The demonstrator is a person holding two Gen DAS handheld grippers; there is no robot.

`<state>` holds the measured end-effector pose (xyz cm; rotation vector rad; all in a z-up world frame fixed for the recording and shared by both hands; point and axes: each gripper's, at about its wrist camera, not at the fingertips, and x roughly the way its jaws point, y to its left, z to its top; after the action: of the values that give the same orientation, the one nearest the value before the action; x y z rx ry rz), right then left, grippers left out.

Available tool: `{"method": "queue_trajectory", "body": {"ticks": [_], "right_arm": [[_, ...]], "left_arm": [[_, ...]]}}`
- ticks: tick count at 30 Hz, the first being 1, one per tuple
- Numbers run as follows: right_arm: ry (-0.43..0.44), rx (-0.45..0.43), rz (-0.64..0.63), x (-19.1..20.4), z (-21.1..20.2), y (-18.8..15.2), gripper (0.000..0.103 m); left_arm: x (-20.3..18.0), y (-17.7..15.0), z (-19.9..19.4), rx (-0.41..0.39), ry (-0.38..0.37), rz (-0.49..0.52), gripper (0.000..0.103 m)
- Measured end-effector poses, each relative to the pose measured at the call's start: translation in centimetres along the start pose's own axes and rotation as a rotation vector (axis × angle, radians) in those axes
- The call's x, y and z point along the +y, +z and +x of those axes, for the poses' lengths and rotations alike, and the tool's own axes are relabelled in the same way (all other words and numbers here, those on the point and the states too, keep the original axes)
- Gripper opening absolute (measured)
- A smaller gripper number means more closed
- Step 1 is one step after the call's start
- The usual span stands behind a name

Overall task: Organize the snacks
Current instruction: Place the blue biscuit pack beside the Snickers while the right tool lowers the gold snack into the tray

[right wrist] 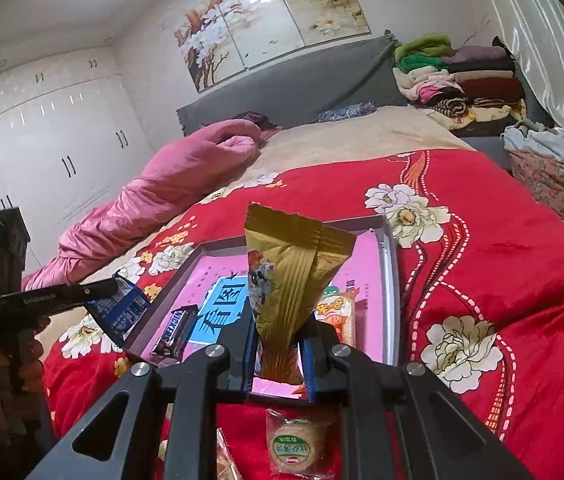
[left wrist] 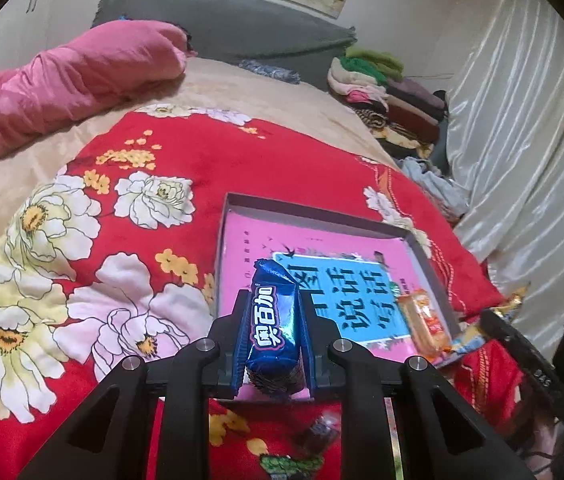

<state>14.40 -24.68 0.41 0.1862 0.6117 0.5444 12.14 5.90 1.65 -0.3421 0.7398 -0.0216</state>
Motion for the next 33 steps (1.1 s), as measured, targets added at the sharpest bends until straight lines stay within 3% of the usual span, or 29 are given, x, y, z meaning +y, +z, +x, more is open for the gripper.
{"method": "queue_trajectory", "body": {"ticks": [13,33], "right_arm": [[-0.011,-0.009,0.041,-1.0,0.2,0.1,0.019],[0.013,0.038,0.028,-0.3,1.8,-0.5,0.020]], "left_arm": [[0.1,-0.5,2.4,0.019,0.061,0.033,0.023],[-0.3,-1.5,3.9,0.053,0.047,0.031,0.023]]}}
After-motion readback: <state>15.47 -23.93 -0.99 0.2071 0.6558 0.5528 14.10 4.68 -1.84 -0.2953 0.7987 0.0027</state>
